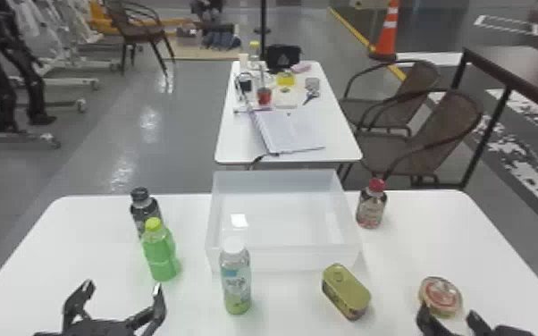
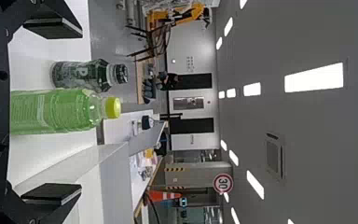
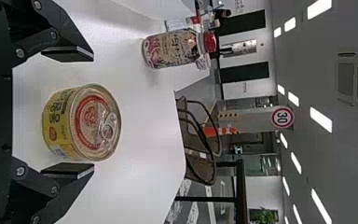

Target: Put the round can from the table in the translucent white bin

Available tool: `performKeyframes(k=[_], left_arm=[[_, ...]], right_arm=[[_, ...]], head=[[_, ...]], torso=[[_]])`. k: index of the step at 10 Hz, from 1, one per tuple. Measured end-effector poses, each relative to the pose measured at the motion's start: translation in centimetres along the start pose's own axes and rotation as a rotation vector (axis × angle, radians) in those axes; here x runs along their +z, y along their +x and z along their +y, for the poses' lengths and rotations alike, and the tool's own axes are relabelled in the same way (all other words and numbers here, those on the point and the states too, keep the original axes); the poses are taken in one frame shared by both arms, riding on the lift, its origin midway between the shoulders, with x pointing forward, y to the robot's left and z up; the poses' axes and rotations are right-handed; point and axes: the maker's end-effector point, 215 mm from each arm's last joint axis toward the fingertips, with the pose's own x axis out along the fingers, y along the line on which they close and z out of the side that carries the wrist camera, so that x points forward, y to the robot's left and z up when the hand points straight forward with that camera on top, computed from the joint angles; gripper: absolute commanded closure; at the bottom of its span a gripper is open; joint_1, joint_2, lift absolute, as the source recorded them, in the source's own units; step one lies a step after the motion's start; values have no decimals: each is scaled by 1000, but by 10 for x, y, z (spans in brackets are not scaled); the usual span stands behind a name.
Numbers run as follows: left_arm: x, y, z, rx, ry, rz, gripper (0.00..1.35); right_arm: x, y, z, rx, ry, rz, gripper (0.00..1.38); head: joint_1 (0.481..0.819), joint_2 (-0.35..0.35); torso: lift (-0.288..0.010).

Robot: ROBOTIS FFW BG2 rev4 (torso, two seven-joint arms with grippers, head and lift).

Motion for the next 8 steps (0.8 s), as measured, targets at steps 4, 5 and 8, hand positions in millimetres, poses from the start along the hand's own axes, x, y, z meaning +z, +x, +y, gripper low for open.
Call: performKeyframes(k=[4,5,8], left_arm=[[-1,0,0,1,-2,1,136],[-1,0,0,1,-2,1,136],[0,0,1,2,-3,-4,136]], right_arm=[[-9,16,-6,-1,-10,9,427],[-13,18,-6,-4,-9,20,417],[-8,15,-10,-57,-43,10,104]], head=[[549,0],[549,0],[549,0]], torso=[[-100],[-100],[-100]])
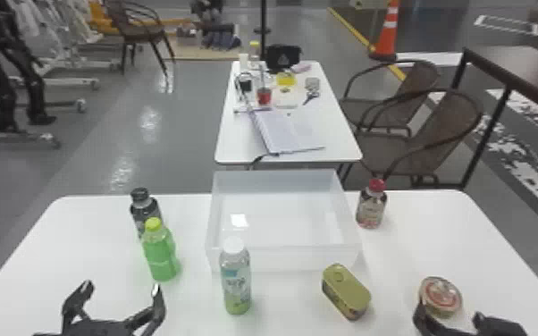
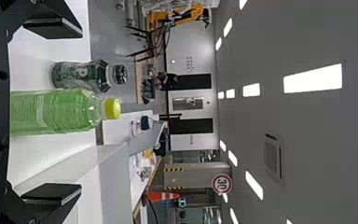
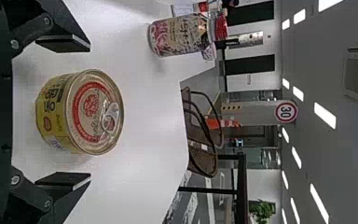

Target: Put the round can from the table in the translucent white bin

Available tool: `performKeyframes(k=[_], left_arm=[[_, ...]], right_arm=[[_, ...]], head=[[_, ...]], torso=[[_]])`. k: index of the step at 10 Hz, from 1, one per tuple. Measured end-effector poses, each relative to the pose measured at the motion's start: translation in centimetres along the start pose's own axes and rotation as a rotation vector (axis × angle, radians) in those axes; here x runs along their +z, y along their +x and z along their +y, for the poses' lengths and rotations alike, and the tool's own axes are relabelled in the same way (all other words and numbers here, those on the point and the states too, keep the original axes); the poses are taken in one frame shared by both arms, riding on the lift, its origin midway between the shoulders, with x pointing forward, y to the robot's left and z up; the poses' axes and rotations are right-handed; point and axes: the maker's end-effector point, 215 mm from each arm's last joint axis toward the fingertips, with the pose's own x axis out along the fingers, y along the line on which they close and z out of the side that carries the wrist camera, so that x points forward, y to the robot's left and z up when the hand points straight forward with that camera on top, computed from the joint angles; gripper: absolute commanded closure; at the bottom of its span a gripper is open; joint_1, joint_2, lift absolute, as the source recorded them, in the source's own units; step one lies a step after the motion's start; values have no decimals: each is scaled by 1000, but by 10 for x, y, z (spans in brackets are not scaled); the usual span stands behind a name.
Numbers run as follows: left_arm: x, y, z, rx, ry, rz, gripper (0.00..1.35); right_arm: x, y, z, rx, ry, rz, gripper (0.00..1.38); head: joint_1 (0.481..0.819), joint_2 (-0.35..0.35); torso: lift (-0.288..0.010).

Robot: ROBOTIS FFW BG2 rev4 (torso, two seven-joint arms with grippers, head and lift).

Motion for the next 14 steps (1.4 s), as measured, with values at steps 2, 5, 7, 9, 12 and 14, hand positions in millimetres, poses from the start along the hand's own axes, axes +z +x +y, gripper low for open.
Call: performKeyframes(k=[2,5,7,9,12,14], left_arm=[[-1,-1,0,0,-1,2,136],[-1,-1,0,1,-2,3,136],[-1,-1,1,2,-3,2,136],[-1,-1,2,3,-4,0,136],[-1,-2,4,7,-6,-4,136],[-2,-3,6,12,-12,-7,136]], right_arm=[[2,-3,-1,-21,-25,2,21],[0,0,-2,-23,-35,4,35],[0,9,-5,-20,-38,3,35],[0,17,-9,-21,-44,3,35],[-6,26,-8,-2,-44,18,35],[-11,34,-12,-1,-43,29,41]], head=[[549,0],[549,0],[549,0],[549,0],[549,0],[549,0]], torso=[[-100],[-100],[-100],[-100],[-100],[-100]])
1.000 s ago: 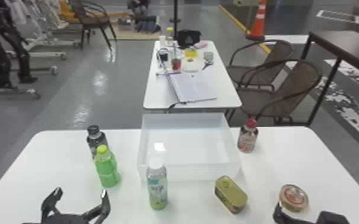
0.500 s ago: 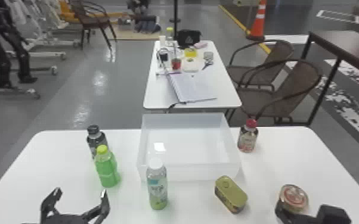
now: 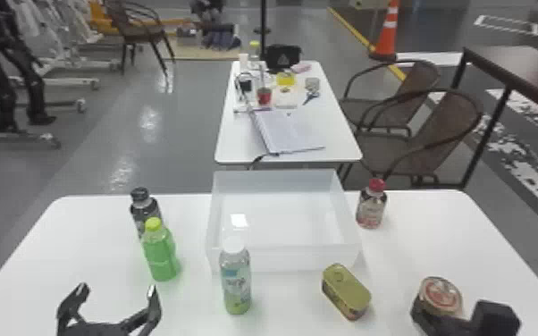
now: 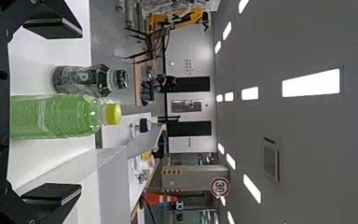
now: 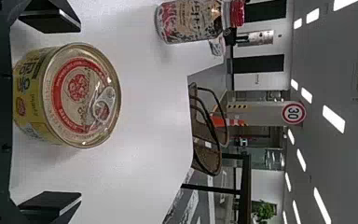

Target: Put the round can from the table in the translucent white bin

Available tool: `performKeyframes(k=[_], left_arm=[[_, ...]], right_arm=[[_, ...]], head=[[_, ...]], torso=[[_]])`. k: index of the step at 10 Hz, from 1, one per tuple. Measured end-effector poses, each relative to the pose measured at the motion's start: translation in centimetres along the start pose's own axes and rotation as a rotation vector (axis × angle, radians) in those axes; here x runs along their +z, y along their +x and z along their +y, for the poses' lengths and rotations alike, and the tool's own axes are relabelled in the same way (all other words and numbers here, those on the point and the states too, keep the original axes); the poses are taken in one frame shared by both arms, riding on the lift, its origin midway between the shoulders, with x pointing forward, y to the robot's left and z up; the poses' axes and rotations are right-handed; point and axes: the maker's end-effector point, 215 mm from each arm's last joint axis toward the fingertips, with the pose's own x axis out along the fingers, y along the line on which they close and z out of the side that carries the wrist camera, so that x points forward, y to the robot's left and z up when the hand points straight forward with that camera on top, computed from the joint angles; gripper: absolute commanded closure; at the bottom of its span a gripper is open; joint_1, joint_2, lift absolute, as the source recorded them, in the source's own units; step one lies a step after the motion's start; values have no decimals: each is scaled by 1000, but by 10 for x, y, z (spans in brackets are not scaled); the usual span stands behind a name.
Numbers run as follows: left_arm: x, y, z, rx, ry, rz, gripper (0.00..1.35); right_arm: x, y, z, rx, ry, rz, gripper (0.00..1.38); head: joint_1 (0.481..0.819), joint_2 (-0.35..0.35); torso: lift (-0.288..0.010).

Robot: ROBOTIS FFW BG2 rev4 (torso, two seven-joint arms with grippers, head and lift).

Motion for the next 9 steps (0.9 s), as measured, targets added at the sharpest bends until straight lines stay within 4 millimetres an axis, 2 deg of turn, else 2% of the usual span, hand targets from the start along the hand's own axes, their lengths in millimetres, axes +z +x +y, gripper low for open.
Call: performKeyframes(k=[3,7,8,9], left_arm=[[-1,-1,1,2,-6,-1,136],[-6,-5,6,13,-34,2,136],[-7,-5,7,18,-43,0,136],[-7,-6,8,19,-47,-1,136]], right_arm=[[4,13,-4,9,-7,-6,56],[9,30,11,75,-23,-12,122],[11,31,13,80,-28,-18,510],[12,31,14,79,-22,-21,622]], head=[[549,0],[549,0],[549,0],[549,0]], torso=[[-100],[-100],[-100],[-100]])
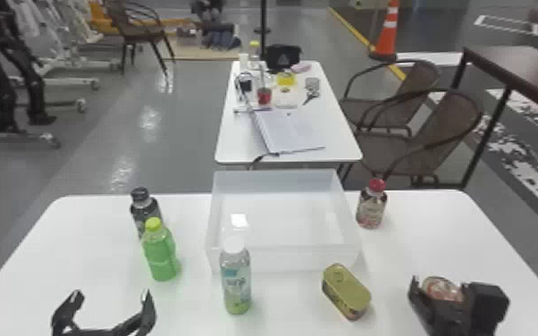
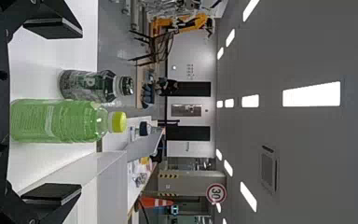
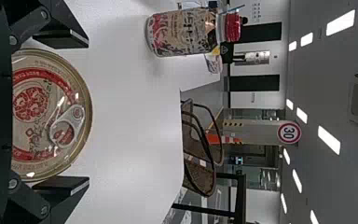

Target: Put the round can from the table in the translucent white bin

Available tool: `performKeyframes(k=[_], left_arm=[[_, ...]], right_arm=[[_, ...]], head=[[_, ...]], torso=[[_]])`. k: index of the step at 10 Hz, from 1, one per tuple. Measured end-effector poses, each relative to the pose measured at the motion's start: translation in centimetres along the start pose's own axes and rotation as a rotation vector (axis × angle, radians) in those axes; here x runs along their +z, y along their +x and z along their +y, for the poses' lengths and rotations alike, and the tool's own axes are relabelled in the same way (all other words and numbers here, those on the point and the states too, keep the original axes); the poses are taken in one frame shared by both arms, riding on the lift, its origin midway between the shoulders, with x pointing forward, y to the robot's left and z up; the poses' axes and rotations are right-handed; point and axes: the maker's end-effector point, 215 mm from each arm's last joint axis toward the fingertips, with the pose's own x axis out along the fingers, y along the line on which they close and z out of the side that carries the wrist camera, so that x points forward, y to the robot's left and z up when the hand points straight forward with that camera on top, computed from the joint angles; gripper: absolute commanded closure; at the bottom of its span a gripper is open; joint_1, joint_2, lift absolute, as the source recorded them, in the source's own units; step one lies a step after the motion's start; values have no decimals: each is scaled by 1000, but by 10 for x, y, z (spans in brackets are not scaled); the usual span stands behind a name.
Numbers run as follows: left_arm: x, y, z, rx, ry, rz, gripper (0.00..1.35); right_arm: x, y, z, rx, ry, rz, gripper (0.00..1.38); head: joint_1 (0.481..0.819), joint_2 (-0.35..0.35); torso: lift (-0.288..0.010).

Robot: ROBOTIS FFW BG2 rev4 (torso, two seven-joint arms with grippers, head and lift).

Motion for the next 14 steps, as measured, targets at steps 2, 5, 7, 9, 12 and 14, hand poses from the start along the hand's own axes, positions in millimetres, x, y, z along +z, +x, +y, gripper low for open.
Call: performKeyframes(k=[2,5,7,9,12,14], left_arm=[[1,0,-1,0,-3,-7,136],[3,1,0,1,-6,-15,136],[4,2,-2,-2,-5,-16,136],[3,4,-4,-6,-6,-15,136],[2,7,-9,-13,-10,-10,136],[1,10,-12,-17,-13,-6,136]], right_arm=[[-5,-3,-3,-8,27,10,676],[-13,-6,-5,-23,42,38,751],[0,-5,-2,-16,50,13,753],[38,-1,6,0,62,-53,753],[105,9,36,88,61,-84,753],[140,19,71,199,102,-62,751]], head=[[549,0],[549,0],[549,0],[549,0],[549,0],[549,0]], torso=[[-100],[-100],[-100],[-100],[-100],[-100]])
